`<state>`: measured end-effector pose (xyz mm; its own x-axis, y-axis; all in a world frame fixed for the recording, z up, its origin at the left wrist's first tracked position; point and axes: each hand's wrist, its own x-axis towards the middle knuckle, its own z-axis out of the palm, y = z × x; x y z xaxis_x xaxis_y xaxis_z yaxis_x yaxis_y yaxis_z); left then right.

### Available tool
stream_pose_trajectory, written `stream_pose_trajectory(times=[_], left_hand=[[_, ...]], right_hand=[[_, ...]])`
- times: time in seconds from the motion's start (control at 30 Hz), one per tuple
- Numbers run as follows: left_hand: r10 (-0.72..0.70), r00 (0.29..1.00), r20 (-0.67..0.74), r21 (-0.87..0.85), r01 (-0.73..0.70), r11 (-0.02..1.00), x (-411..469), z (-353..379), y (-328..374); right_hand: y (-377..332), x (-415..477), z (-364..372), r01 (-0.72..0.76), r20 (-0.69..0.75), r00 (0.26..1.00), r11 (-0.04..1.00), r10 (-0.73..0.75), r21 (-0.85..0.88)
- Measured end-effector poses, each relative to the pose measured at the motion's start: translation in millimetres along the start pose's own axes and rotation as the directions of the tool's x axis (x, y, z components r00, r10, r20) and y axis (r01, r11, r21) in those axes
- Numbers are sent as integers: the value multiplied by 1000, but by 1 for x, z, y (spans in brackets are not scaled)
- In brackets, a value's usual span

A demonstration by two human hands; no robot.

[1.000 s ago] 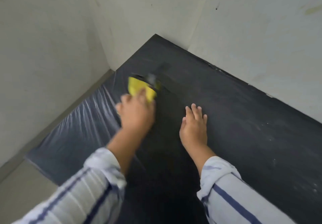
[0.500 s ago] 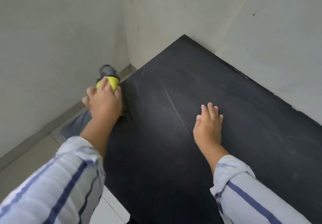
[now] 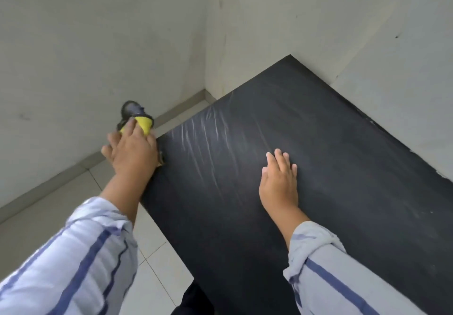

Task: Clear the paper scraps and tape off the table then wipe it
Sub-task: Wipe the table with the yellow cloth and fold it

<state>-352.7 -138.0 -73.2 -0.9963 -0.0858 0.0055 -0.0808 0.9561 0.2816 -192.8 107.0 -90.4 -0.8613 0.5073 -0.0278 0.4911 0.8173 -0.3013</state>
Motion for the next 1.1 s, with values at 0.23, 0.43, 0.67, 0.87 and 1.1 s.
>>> stream_pose_trajectory(times=[0.23,0.43,0.67,0.87,1.1], left_hand=[[556,813,174,-26,-560,828,-156,12,40],[111,989,93,31,-114,993,-60,9,-7],[313,926,211,-57,-308,950,-87,-10,59],[466,838,285,-506,-281,816,-102,2,70],[409,884,228,-155,-381,911,-91,23,66]], right_hand=[[0,4,0,-18,6,1000,999,17,42],[-9,2,-2,-54,-3,999,994,54,96],[-71,-5,-23,134,-148,986,897,-78,421],[-75,-15,-24,123,-66,992,919,-106,376],[-55,-53,8,117,20,993,993,-117,-12]])
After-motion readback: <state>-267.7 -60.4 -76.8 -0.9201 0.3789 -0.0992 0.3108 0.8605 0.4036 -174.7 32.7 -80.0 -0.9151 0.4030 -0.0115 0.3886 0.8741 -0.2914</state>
